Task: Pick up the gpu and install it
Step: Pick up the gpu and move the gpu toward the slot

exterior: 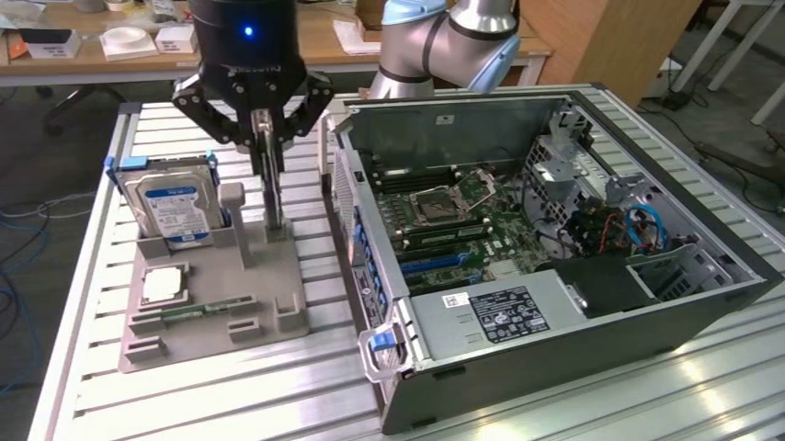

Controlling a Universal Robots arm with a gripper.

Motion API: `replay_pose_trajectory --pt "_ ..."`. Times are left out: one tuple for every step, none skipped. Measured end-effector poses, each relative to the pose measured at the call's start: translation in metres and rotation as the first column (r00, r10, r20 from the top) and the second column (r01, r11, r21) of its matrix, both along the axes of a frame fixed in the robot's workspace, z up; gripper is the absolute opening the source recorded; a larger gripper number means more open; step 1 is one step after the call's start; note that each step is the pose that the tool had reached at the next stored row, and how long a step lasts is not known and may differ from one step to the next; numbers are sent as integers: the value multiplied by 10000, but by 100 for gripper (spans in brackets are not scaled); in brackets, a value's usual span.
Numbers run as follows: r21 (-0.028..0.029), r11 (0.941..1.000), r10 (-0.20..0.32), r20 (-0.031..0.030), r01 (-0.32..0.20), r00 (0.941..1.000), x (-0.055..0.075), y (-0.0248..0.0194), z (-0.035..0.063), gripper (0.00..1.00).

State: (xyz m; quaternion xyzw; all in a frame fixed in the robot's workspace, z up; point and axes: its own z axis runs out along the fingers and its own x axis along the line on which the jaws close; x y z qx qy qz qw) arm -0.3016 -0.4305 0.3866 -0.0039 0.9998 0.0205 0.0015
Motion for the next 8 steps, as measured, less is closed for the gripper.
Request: replay_pose_trajectory --pt "1 10000 0 1 0 10000 0 0 33 27" --pt "0 10000 0 0 0 10000 0 0 66 27" --pt "0 10000 0 0 0 10000 0 0 97 27" --pt "0 10000 0 1 0 10000 0 0 125 27" --pt "0 10000 0 0 0 10000 0 0 152 27" --pt "1 10000 0 0 0 10000 0 0 174 27" --pt "0 10000 0 1 0 10000 0 0 198 27" --pt "0 10000 0 0 0 10000 0 0 219 27"
